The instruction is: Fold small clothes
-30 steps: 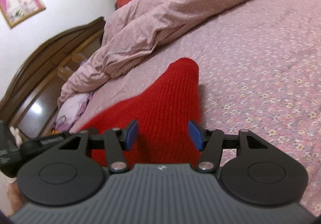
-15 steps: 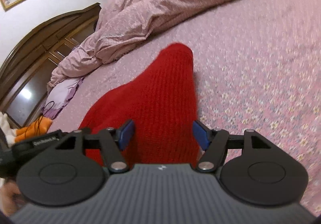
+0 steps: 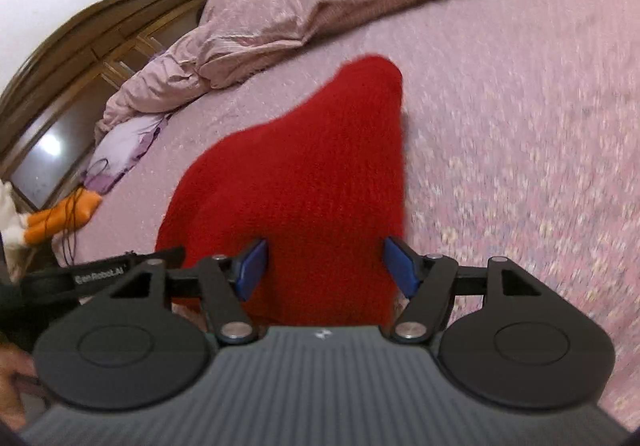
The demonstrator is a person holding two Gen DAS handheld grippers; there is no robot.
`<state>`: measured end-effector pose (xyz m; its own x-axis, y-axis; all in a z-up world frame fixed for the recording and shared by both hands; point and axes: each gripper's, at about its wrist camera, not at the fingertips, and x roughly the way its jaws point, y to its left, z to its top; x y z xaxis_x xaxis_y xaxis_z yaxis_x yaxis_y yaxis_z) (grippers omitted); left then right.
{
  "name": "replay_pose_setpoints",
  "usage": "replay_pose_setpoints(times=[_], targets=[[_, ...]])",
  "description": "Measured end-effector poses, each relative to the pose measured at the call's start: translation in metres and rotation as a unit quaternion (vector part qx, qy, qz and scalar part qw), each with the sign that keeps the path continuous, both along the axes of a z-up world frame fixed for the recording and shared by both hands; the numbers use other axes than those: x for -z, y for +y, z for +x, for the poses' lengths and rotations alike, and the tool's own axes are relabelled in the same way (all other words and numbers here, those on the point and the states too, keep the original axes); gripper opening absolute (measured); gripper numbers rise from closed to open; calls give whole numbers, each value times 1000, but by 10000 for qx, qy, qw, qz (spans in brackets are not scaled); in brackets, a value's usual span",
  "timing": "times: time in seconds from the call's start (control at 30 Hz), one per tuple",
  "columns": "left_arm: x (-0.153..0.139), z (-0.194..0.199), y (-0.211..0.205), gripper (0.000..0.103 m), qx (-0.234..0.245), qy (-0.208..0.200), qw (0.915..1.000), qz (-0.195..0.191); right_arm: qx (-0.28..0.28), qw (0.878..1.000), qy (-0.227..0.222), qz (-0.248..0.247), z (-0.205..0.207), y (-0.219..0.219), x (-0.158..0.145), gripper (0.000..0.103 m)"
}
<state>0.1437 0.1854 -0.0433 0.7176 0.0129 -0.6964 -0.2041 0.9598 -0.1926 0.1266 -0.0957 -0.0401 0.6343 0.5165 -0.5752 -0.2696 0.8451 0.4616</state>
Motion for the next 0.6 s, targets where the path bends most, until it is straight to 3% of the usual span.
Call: replay_pose_setpoints(times=[0.37,0.6], targets=[[-4,-3,-6,55,-67,115,9997,182,8,9991,311,286,4,-6,11,75],[-26,-8,-6,56,-56,40,10000,66,29,9993,195,332,-3,-10,2,75]])
